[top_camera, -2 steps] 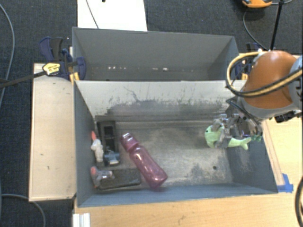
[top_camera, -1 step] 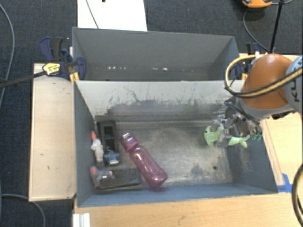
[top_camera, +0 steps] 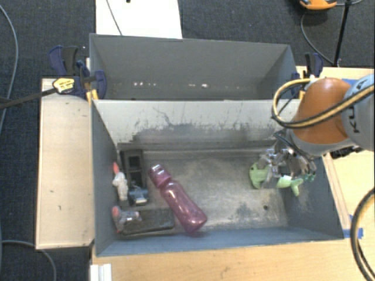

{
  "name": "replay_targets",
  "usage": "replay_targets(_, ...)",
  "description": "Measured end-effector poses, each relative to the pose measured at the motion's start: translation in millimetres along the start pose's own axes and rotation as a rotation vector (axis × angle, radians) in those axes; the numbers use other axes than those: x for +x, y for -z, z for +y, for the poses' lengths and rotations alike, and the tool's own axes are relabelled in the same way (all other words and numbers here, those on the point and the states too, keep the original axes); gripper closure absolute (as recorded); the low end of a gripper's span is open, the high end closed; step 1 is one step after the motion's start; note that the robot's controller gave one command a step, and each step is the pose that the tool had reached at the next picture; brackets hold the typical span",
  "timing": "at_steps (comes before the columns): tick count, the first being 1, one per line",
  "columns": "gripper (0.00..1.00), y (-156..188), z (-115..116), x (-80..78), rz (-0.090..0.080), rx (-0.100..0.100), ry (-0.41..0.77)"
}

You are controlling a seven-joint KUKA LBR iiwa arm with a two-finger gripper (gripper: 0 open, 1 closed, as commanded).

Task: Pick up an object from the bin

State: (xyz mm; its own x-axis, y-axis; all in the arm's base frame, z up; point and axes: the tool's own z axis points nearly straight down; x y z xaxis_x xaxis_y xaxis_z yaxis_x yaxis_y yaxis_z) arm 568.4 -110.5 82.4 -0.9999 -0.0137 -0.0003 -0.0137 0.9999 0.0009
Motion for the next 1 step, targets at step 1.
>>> replay_targets(1,0.0,-4.8,-7.2,-8.5,-0.012,0.002,0.139)
